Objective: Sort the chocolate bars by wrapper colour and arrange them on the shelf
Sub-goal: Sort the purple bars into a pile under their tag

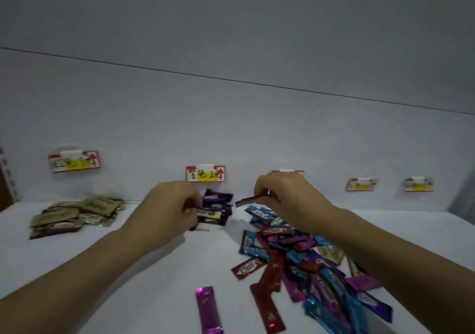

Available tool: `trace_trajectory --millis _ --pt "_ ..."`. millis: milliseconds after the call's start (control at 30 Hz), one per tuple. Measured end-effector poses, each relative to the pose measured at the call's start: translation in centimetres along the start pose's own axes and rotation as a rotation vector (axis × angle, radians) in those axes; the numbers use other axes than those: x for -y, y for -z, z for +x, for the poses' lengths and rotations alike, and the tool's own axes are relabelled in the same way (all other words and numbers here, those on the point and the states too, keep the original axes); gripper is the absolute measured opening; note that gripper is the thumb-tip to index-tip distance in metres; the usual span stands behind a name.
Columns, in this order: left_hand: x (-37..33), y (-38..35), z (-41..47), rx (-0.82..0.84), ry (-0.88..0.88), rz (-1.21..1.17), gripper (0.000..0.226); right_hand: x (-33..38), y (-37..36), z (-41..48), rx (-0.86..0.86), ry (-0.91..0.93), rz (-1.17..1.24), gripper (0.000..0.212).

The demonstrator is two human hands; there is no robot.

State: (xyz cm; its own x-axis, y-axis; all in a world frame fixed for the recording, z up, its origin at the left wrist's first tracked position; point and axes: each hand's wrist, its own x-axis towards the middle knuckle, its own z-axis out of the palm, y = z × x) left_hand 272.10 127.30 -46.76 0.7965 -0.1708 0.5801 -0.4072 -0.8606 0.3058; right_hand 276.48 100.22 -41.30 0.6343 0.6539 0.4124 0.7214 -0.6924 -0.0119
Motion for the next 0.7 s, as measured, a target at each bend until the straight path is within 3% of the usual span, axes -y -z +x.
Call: trace_trajectory --millis 167,267,367,567,700 --pt "9.9 6.9 -5.9 -0.114 0.189 0.244 0.027 6.8 -5.2 7.0 -0.022 0.158 0.056 0.005" --pt "14.1 9.3 -9.3 -0.264 0.370 0.193 0.025 10.5 -8.0 10.9 -0.037 0.193 0.111 0.003" --pt "16.0 10.0 -9.8 -0.392 0.442 0.154 0.021 14.1 -10.5 14.7 -0.048 0.233 0.137 0.001" --pt "18.7 9.6 -10.5 -0.309 0.578 0.128 0.017 18.8 -15.1 19.2 -0.030 0.213 0.111 0.014" --pt "19.3 9.3 -10.9 -0.222 0.568 0.186 0.009 19.9 -16.7 18.7 0.061 0.229 0.039 0.023"
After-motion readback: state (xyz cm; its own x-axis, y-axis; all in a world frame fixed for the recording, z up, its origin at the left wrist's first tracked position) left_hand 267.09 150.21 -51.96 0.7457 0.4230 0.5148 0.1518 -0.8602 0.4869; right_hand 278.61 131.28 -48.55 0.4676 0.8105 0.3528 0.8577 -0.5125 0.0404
